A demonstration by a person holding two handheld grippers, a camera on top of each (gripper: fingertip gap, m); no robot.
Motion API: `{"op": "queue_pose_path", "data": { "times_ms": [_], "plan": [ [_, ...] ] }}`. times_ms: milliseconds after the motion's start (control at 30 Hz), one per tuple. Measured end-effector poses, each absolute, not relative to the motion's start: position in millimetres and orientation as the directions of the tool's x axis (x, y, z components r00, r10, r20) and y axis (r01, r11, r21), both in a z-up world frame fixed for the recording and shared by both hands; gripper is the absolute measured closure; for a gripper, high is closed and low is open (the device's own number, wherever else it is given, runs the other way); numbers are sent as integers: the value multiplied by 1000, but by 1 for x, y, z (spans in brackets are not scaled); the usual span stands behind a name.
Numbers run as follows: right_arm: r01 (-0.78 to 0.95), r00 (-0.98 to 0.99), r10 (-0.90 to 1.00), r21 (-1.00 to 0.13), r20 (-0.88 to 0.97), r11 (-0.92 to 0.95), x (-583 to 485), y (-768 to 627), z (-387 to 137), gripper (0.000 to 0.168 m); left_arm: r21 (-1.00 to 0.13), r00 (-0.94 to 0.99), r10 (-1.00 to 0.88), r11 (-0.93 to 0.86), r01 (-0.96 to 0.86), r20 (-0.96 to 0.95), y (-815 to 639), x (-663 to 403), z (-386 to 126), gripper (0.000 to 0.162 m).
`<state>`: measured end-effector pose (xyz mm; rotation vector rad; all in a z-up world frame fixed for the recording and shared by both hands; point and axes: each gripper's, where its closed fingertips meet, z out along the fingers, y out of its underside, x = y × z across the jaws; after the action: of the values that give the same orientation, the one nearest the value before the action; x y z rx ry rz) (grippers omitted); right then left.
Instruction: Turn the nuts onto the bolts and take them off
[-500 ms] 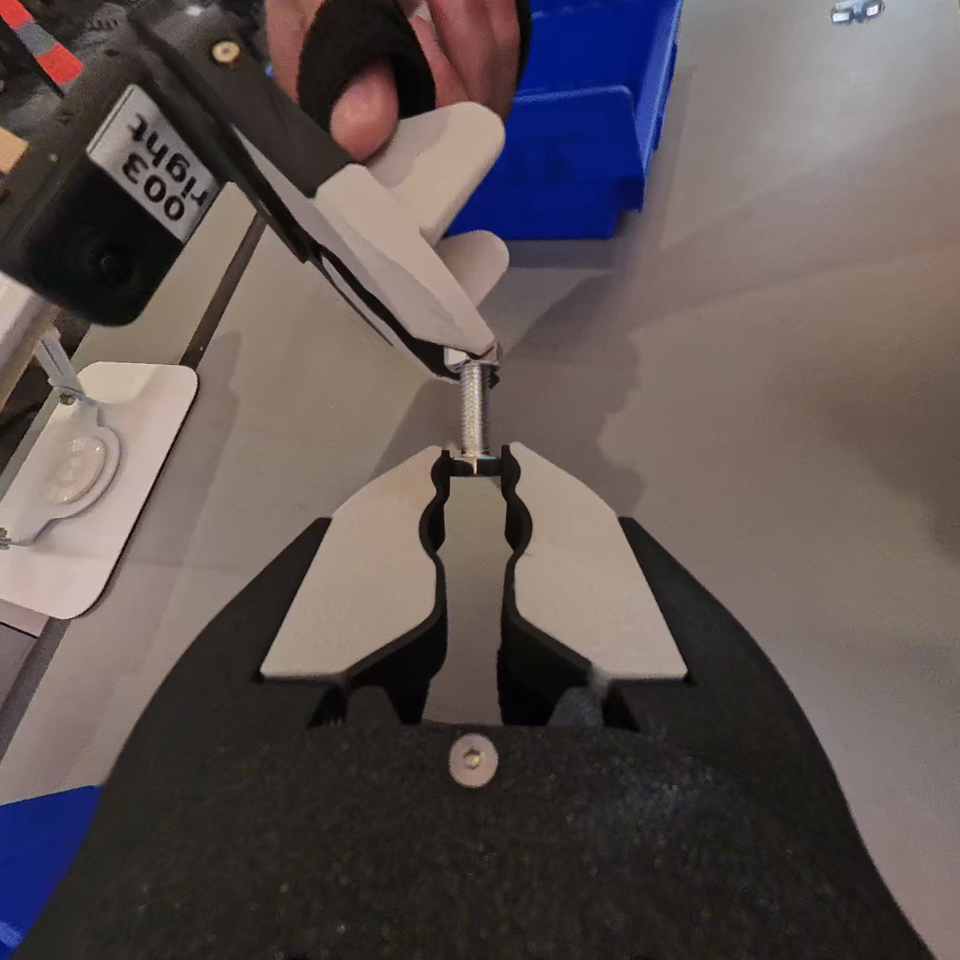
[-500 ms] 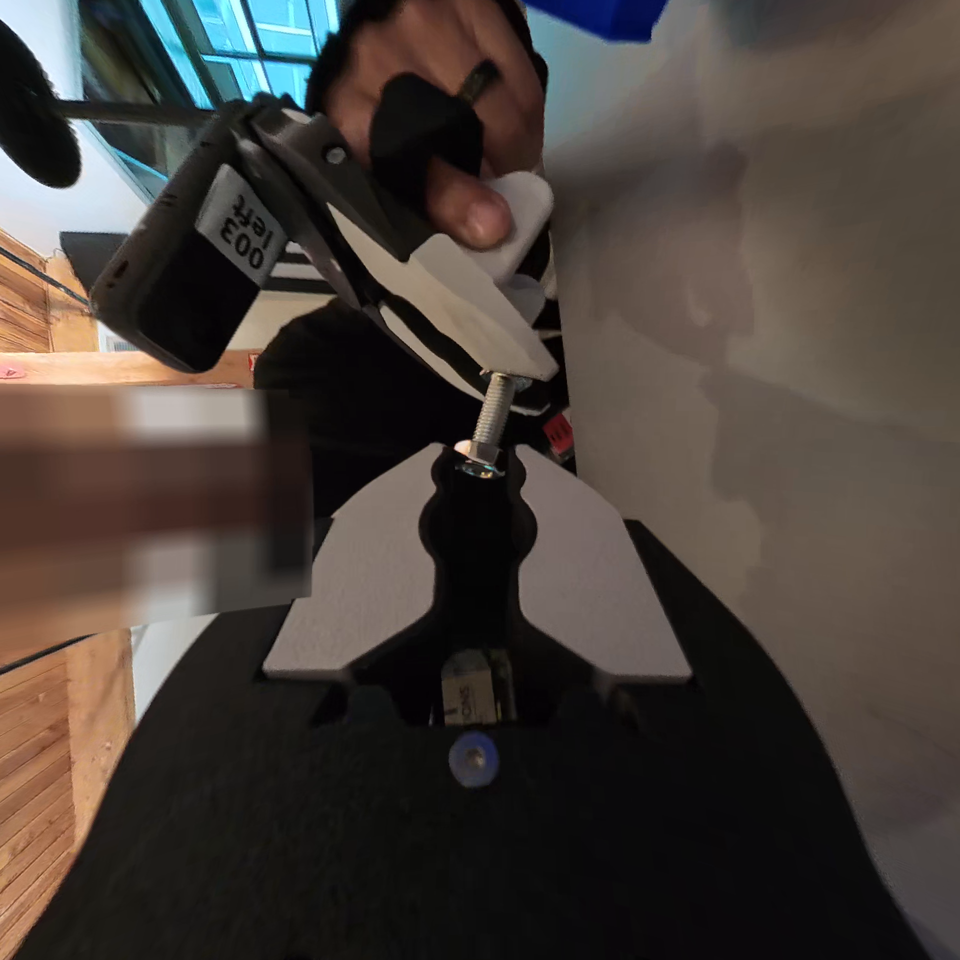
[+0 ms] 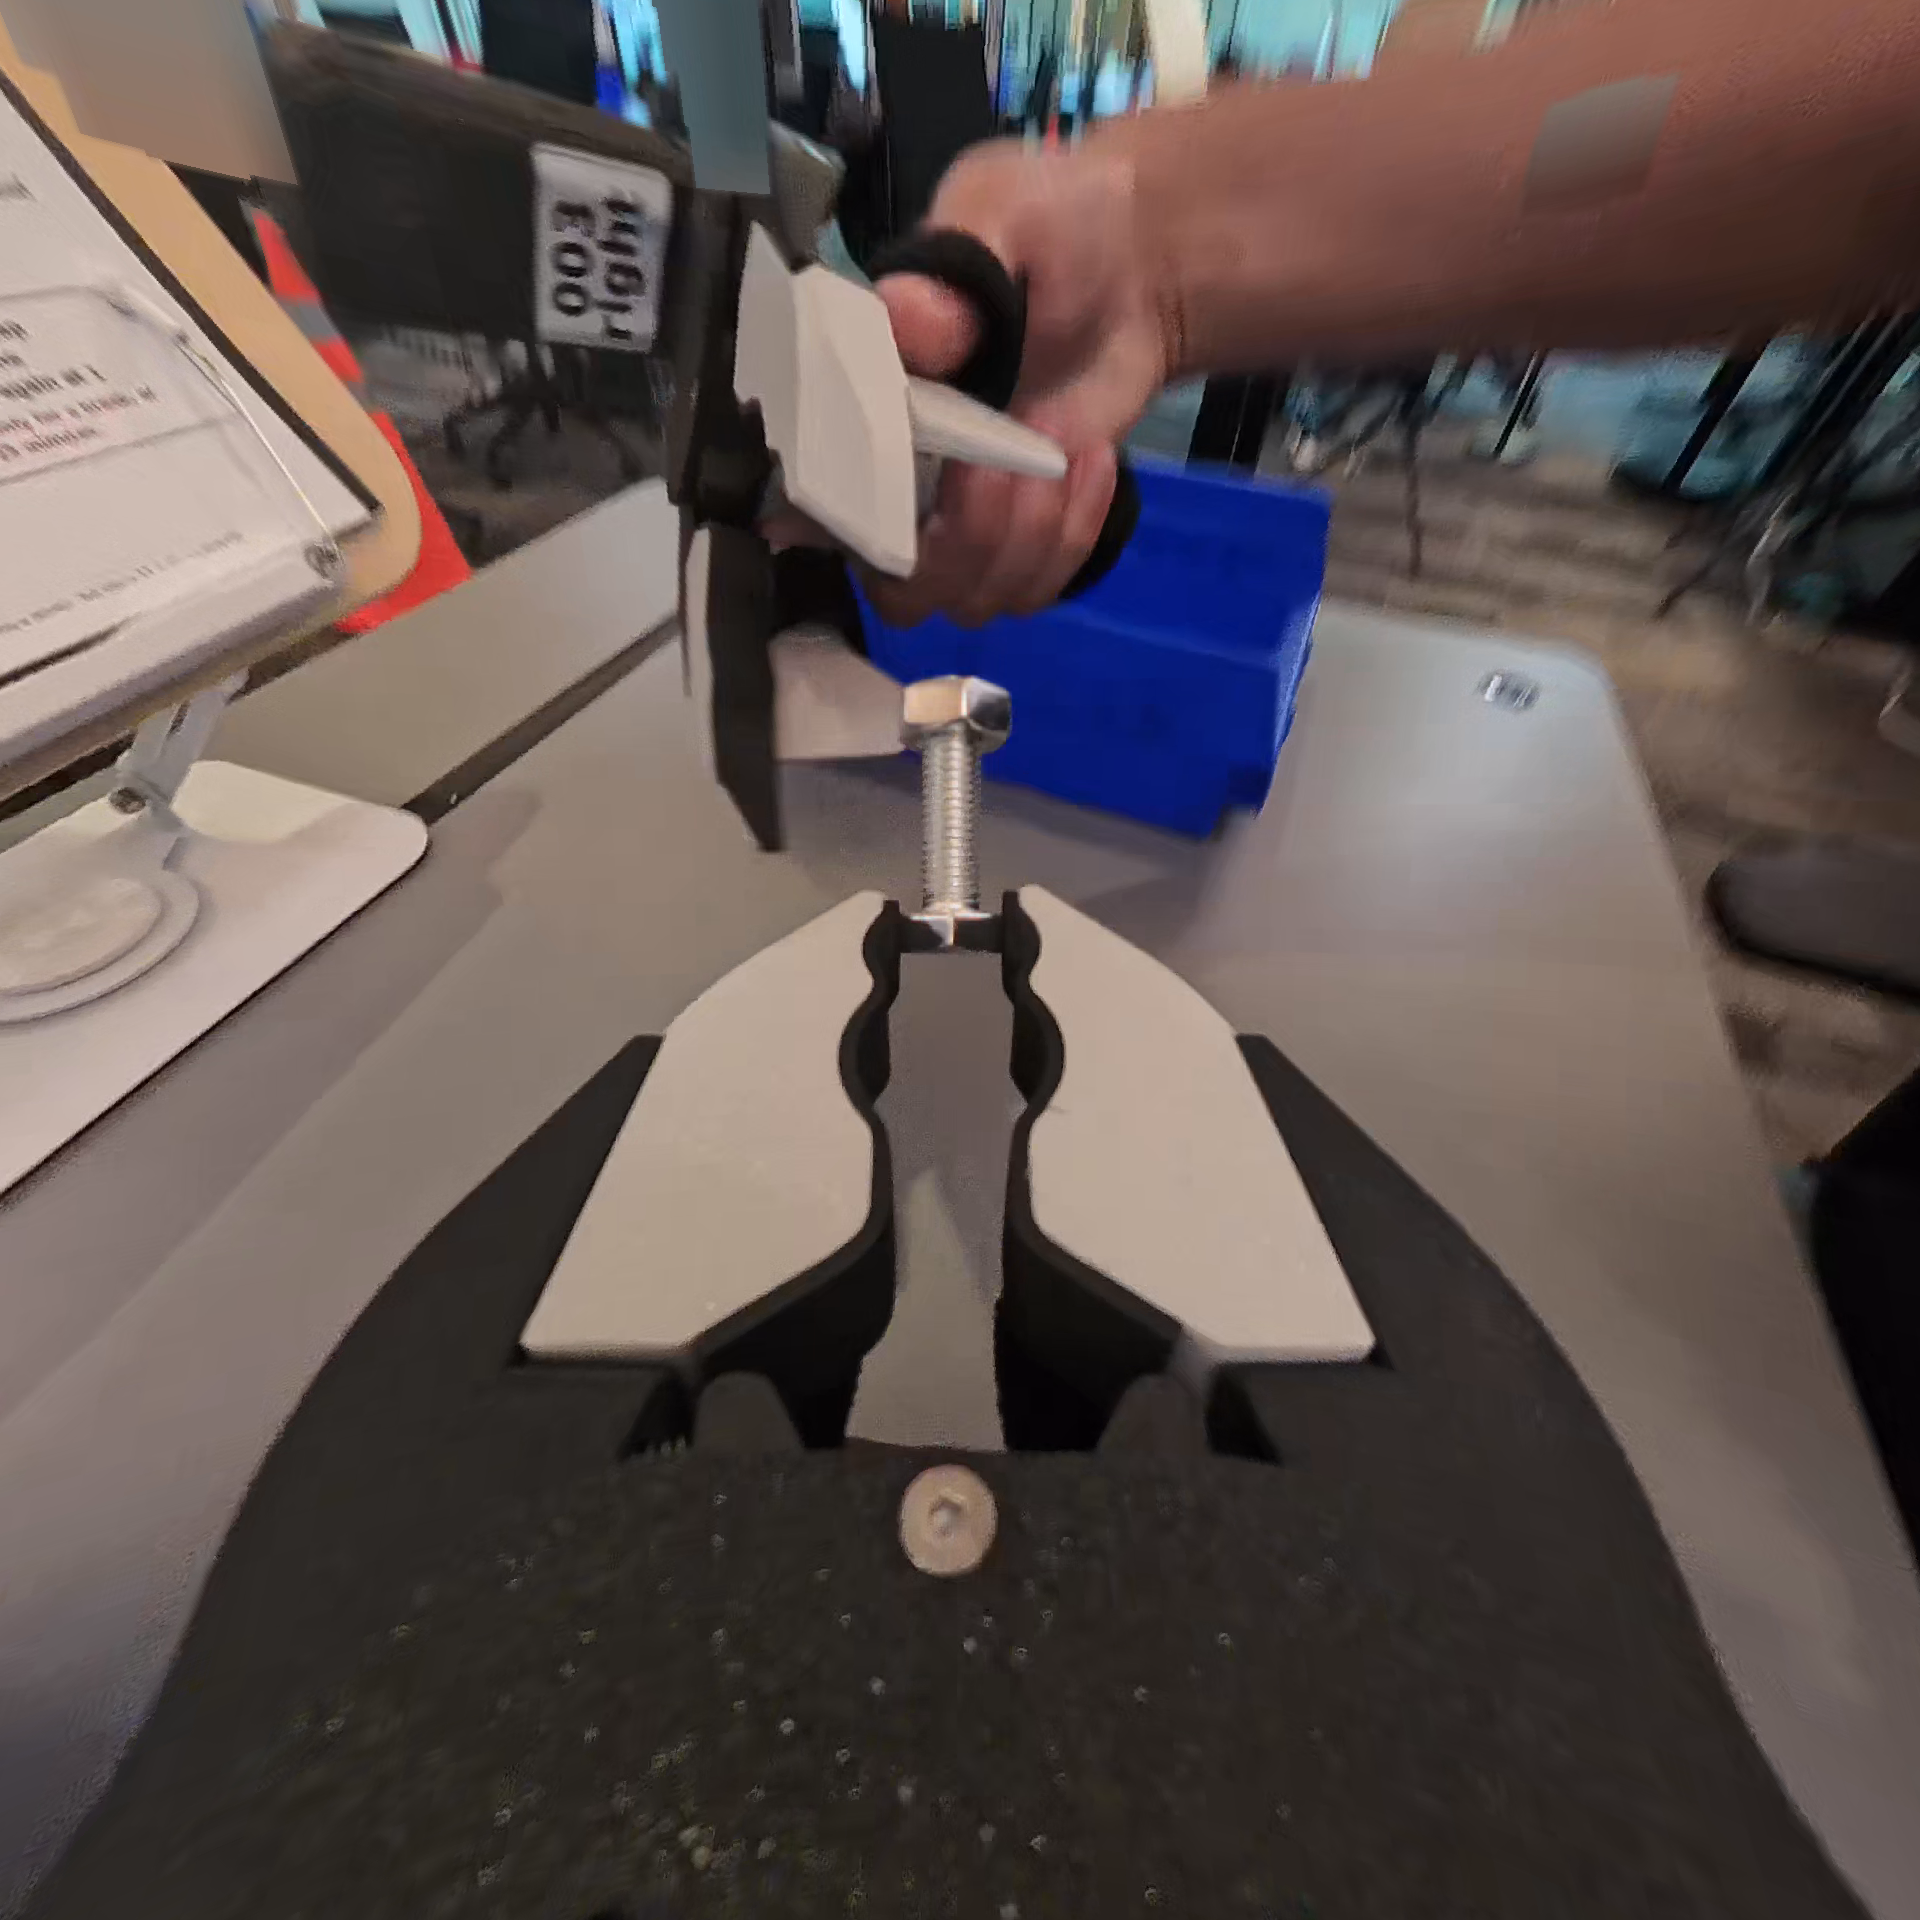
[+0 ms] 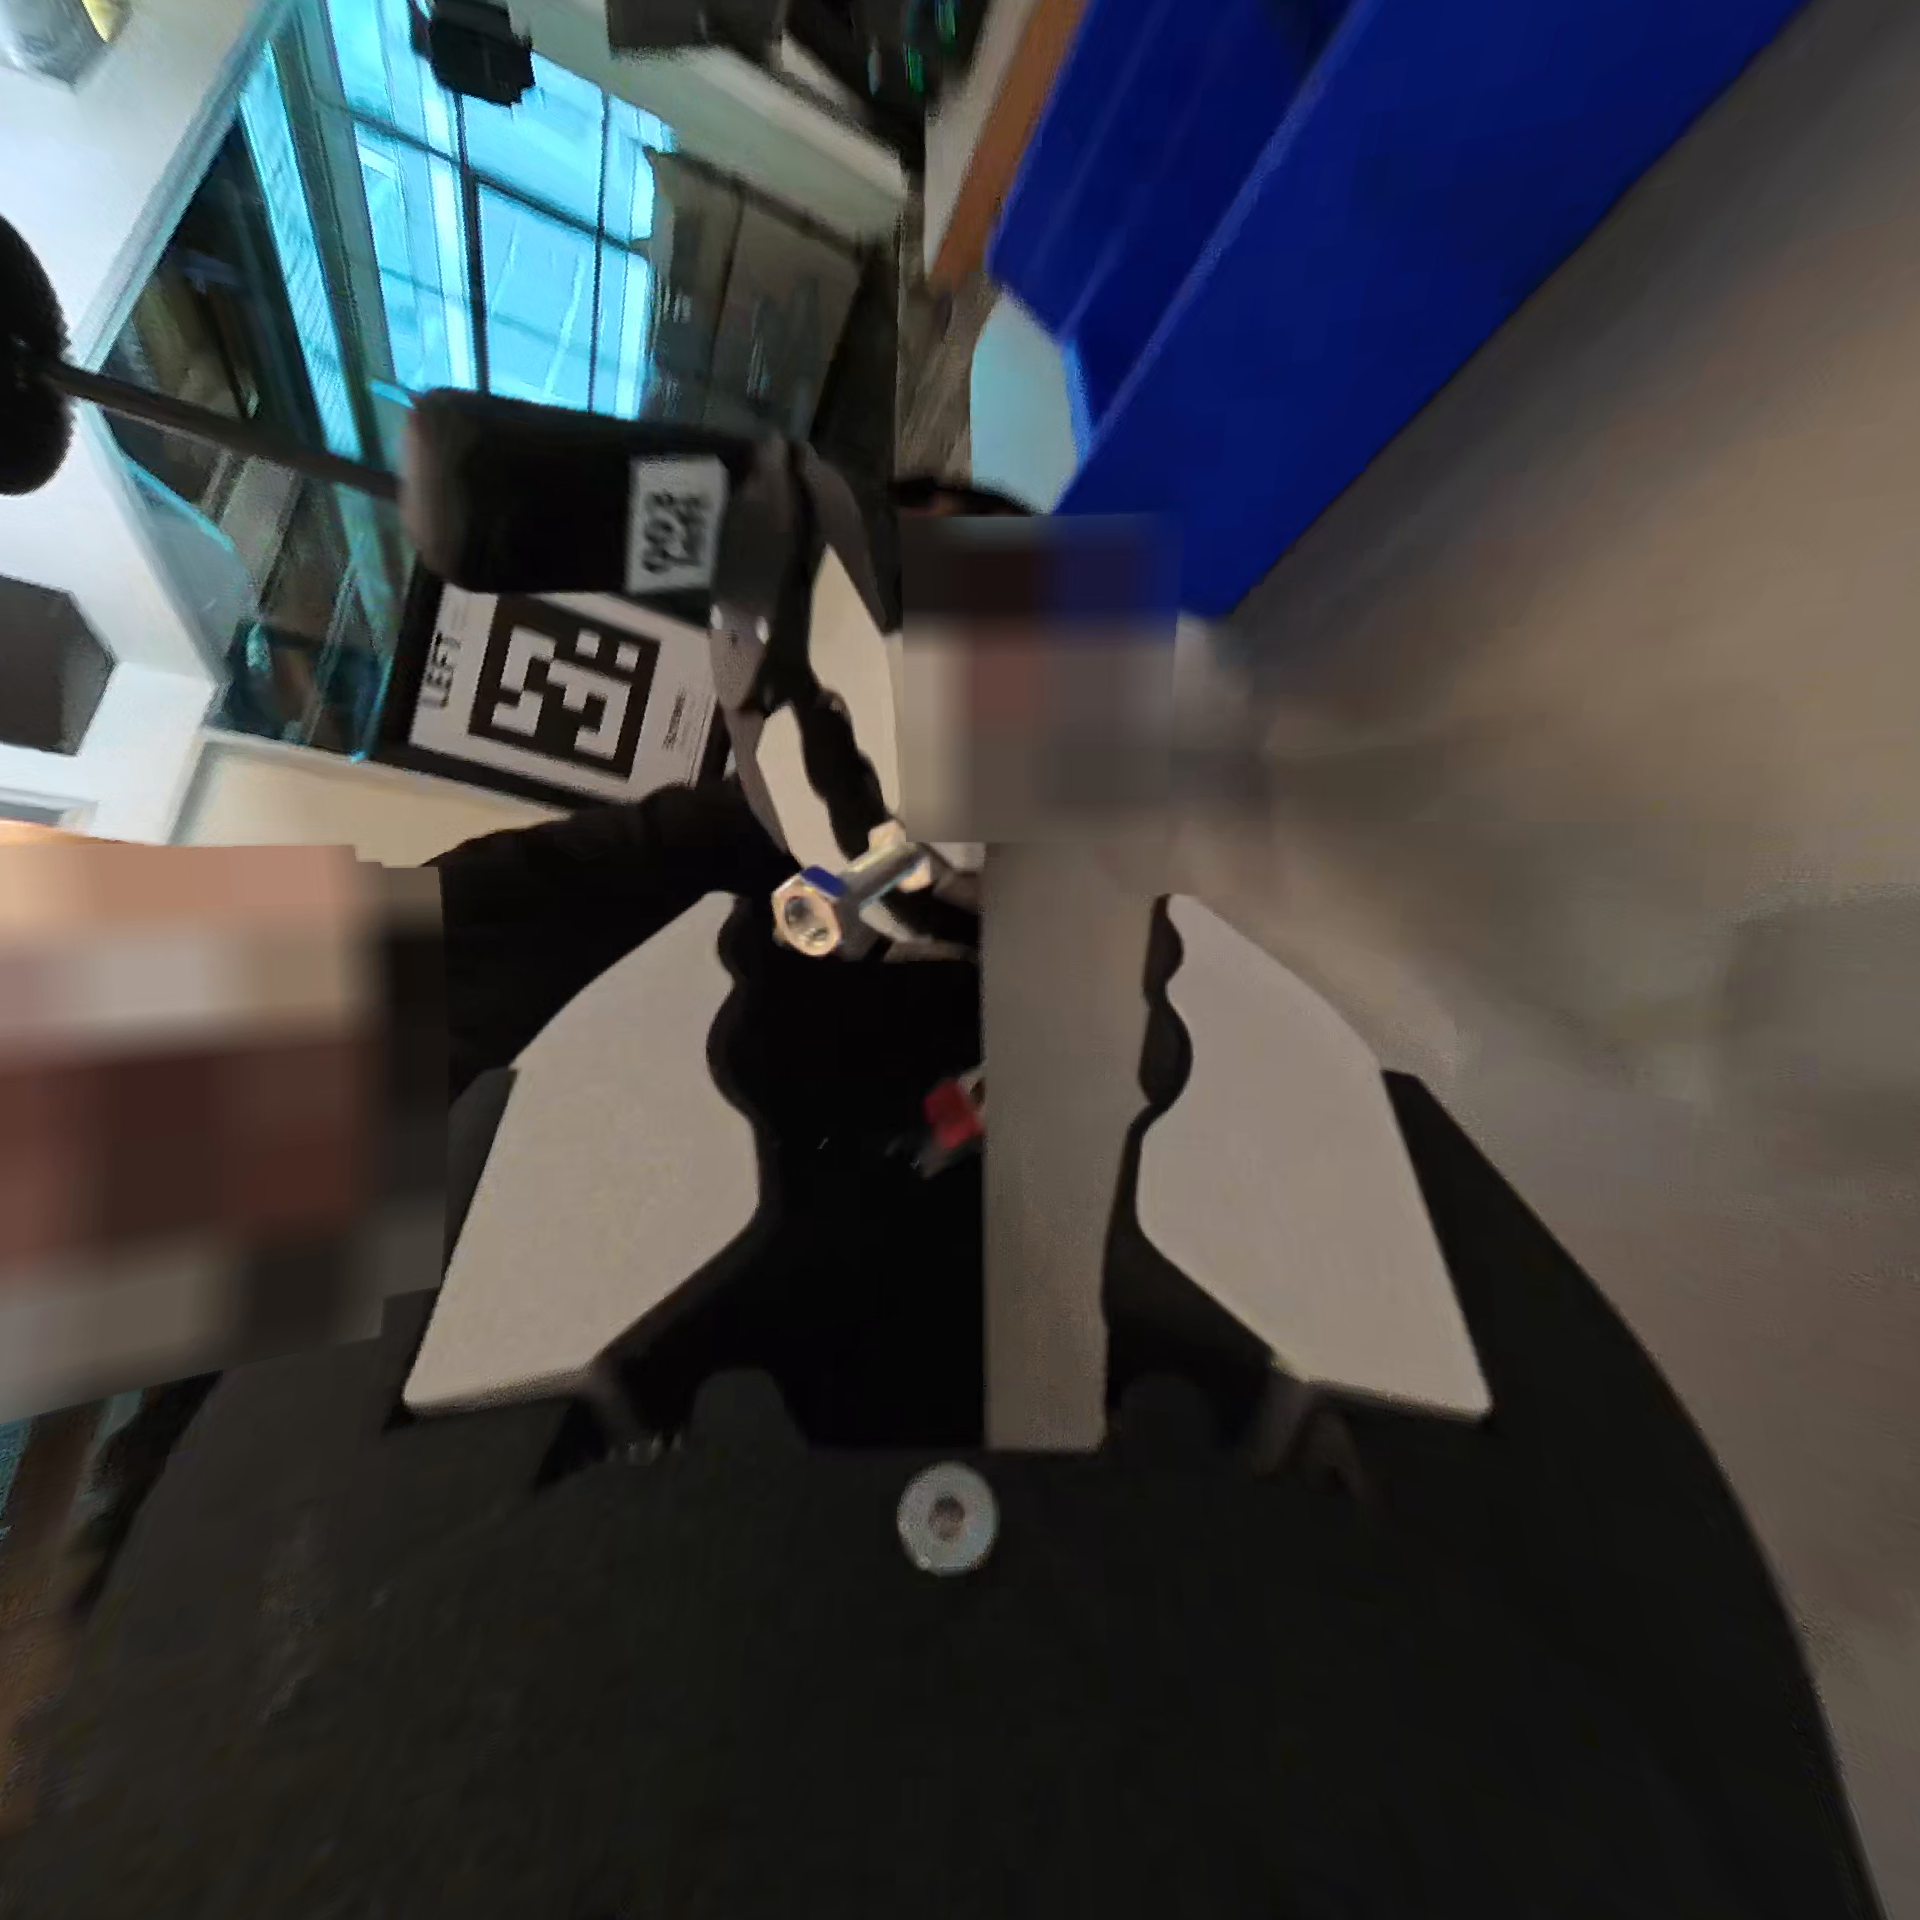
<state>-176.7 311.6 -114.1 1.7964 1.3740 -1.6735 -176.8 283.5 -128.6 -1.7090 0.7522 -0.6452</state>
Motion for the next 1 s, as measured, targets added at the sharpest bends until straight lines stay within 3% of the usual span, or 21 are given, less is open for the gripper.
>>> {"op": "queue_pose_path", "data": {
  "times_ms": [100, 200, 367, 467, 767, 867, 1000],
  "plan": [
    [537, -338, 512, -609, -790, -584, -184, 340, -60, 104, -983, 626, -759, -173, 69, 177, 288, -181, -107, 145],
    [168, -428, 723, -833, -543, -527, -177, 350, -7, 107, -947, 539, -782, -218, 235, 313, 293, -182, -87, 145],
    [-193, -398, 874, -906, -280, -378, -166, 335, 36, 107, -865, 316, -858, -248, 437, 405, 298, -181, -24, 144],
    [-243, -459, 854, -890, -244, -385, -175, 327, 46, 97, -854, 153, -905, -304, 422, 398, 298, -168, 4, 145],
    [-256, -604, 770, -864, -207, -433, -182, 310, 70, 76, -902, 165, -939, -227, 366, 303, 320, -150, 42, 145],
    [-268, -589, 786, -871, -189, -411, -179, 309, 74, 78, -910, 177, -941, -211, 356, 288, 322, -150, 43, 144],
    [-272, -526, 831, -891, -179, -364, -179, 316, 73, 98, -907, 164, -942, -219, 360, 292, 319, -150, 43, 145]
  ]
}}
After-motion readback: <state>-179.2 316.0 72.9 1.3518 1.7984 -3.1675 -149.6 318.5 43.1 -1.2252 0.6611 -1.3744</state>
